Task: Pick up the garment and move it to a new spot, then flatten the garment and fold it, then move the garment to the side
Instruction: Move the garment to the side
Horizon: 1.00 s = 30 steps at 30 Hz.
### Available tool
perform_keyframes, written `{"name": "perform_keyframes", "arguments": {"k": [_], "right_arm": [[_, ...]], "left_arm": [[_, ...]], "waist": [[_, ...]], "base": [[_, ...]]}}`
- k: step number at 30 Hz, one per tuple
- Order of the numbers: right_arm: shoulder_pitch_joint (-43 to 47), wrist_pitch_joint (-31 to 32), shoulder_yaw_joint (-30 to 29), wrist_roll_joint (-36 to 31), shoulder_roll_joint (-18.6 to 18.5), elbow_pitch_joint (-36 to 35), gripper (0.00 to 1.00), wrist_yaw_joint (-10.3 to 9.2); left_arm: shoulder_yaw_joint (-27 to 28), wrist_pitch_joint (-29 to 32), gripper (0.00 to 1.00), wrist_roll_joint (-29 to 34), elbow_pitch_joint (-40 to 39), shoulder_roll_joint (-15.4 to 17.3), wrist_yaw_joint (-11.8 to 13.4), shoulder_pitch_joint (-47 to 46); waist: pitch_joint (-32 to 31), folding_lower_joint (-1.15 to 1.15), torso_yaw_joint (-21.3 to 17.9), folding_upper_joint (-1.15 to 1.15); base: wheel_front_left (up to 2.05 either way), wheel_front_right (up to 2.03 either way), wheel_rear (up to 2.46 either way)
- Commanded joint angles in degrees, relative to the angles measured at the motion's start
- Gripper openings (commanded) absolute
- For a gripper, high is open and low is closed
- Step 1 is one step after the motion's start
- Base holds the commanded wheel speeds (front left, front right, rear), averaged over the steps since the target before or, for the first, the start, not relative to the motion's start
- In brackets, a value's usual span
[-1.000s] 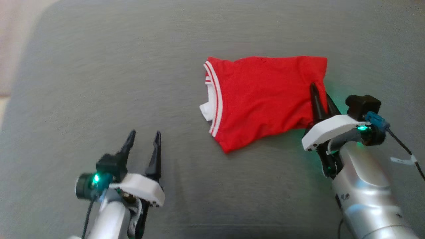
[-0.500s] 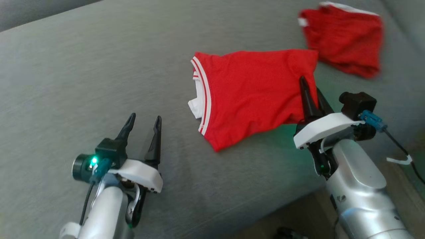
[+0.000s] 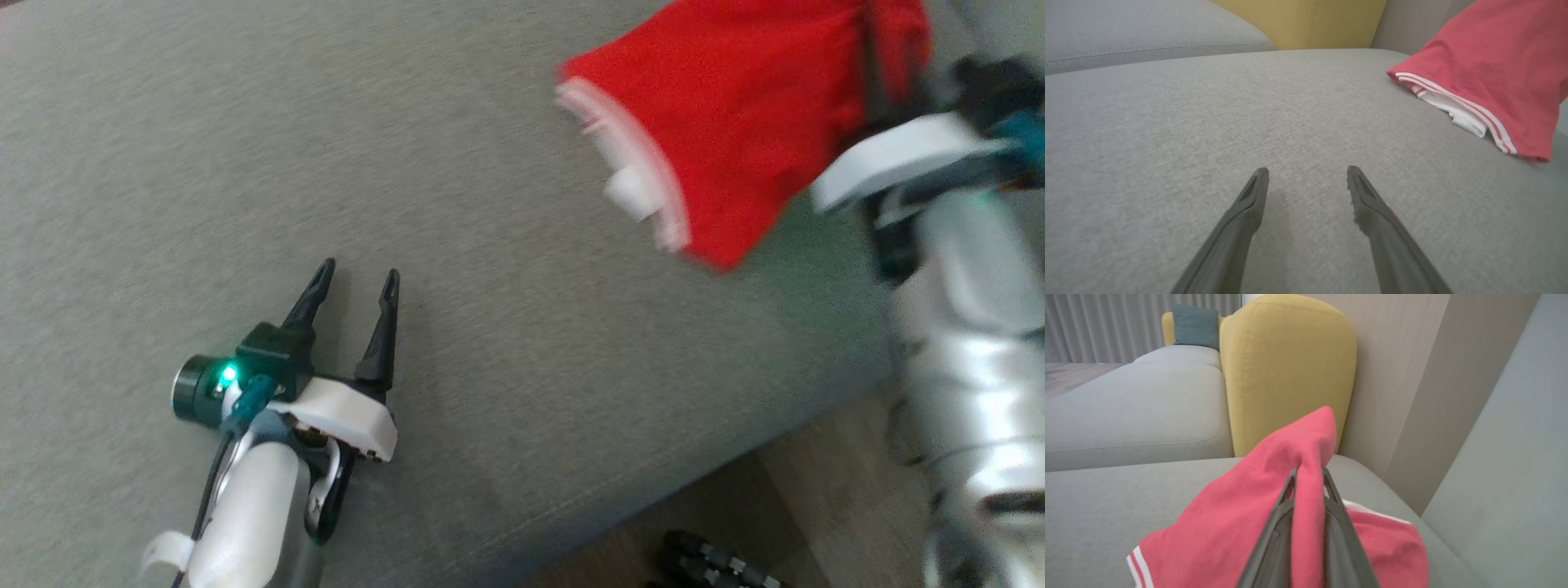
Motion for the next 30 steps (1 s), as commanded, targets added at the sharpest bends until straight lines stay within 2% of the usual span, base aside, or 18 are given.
{"name": "perform_keyframes", "arguments": {"k": [1,7,10,11,13,18,21,30], "right_arm": [[-3.3,-0.47,-2.5,-2.15,-2.58,0.55,0.0,-0.05],[-8.71,0.78,-12.66,-10.01,-8.63,6.05,0.0,-0.05],[-9.5,1.18,-15.75,-12.02,-10.05,7.16,0.0,-0.05],[-9.68,1.44,-16.92,-13.2,-10.38,7.44,0.13,-0.05],[-10.12,1.39,-19.19,-14.87,-10.54,7.59,1.0,-0.05],[-10.29,0.22,-21.73,-17.5,-8.82,6.21,1.0,-0.05],[-9.61,-0.32,-20.72,-17.83,-6.74,4.42,1.0,-0.05],[-2.43,-0.52,-10.1,-6.96,-1.16,-6.59,1.0,-0.05]], "left_arm": [[1.23,-0.34,1.0,0.7,-1.23,0.57,-0.3,-2.17],[0.79,-0.34,1.0,0.12,-0.93,0.43,0.16,-2.84],[0.94,-0.34,1.0,-0.23,-0.89,0.39,0.47,-2.63],[1.17,-0.34,1.0,-0.43,-0.9,0.38,0.67,-2.44],[1.75,-0.34,1.0,-0.67,-0.92,0.37,0.98,-2.04],[3.56,-0.34,1.0,-0.69,-1.1,0.35,1.55,-1.46],[5.45,-0.34,1.0,-1.1,-1.46,0.35,2.26,-1.01],[11.8,-0.34,1.0,-1.71,-2.93,0.35,4.32,0.16]], "waist": [[0.66,-0.01,3.03,0.0],[0.76,-0.01,7.48,0.0],[0.67,-0.01,8.29,0.0],[0.68,-0.01,8.52,0.0],[0.71,-0.01,8.76,0.0],[0.36,-0.01,8.95,0.0],[-0.68,-0.01,9.28,0.0],[-4.08,-0.01,13.16,0.0]], "base": [[0.0,0.0,0.0],[0.0,0.0,0.0],[0.0,0.0,0.0],[0.0,0.0,0.0],[0.0,0.0,0.0],[0.0,0.0,0.0],[0.0,0.0,0.0],[0.0,0.0,0.0]]}}
